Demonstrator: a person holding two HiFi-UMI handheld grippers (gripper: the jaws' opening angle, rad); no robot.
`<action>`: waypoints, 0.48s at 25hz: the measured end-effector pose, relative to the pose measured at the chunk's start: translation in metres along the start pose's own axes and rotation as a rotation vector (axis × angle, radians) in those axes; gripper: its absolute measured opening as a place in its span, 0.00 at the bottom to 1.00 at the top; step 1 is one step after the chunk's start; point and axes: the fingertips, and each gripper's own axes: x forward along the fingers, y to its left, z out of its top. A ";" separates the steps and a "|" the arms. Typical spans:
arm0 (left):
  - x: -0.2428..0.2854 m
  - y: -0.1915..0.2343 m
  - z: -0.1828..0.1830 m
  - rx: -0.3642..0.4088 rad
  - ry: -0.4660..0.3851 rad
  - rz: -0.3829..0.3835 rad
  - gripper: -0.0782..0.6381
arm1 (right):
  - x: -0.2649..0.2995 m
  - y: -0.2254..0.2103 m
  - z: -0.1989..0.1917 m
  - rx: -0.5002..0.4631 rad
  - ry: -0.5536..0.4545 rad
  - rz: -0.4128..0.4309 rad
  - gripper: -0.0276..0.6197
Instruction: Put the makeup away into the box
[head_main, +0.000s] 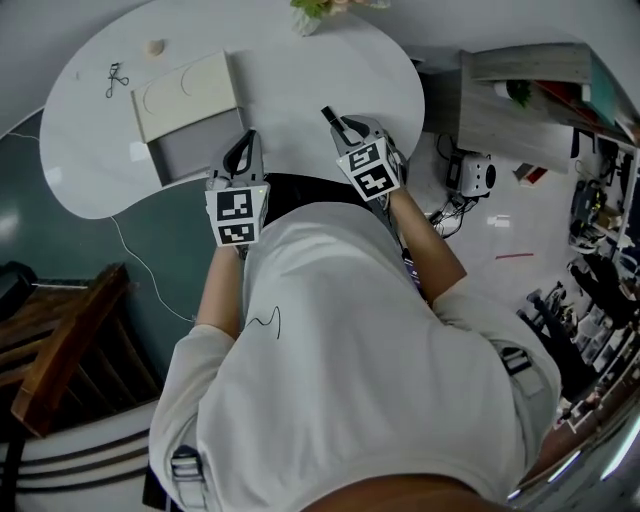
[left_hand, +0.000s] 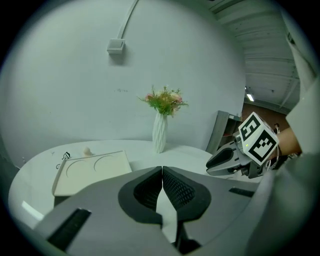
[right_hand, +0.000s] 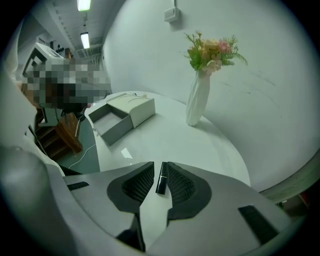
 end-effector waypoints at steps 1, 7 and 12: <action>0.001 -0.002 0.000 0.007 0.008 0.012 0.14 | 0.005 -0.001 -0.004 -0.017 0.012 0.011 0.17; -0.003 -0.006 -0.005 -0.063 0.028 0.069 0.14 | 0.033 -0.004 -0.017 -0.055 0.052 0.064 0.17; -0.005 -0.009 -0.015 -0.074 0.047 0.104 0.14 | 0.043 -0.006 -0.027 -0.060 0.083 0.077 0.18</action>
